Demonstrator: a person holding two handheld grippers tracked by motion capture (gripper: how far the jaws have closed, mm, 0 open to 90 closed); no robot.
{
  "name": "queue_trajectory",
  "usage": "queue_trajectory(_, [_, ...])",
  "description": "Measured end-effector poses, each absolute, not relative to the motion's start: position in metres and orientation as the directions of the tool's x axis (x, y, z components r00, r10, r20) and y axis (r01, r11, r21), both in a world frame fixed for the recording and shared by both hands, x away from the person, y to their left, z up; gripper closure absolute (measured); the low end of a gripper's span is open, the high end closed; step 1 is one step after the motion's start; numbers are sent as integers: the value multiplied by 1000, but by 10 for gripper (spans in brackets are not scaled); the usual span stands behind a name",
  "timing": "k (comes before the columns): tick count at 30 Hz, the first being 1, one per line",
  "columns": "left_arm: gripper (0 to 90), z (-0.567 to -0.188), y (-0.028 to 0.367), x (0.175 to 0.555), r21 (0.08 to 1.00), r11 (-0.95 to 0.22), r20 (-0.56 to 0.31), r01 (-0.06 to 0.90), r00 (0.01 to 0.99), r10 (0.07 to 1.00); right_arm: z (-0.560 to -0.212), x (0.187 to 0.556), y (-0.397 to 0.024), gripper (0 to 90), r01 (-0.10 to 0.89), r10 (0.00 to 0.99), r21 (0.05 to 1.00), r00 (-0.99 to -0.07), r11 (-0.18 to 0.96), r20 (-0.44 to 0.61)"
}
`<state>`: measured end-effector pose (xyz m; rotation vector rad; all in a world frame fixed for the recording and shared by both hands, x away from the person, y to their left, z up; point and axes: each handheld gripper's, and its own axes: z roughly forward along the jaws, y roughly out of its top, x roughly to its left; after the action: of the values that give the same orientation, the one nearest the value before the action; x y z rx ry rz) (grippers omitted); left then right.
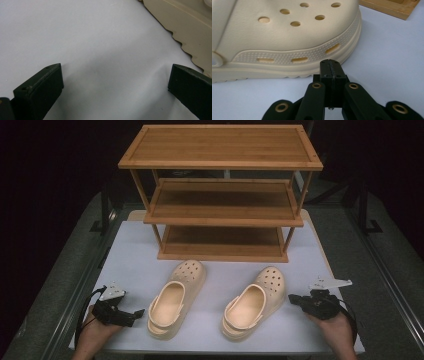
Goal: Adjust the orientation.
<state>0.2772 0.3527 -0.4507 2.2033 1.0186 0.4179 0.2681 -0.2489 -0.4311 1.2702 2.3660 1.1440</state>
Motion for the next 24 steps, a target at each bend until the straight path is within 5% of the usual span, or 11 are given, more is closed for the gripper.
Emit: queue_trajectory(24, [0,-451,353,277,686,-475,10,552,645,764,-435,298,-228,900,579,755,714,-646,393,109])
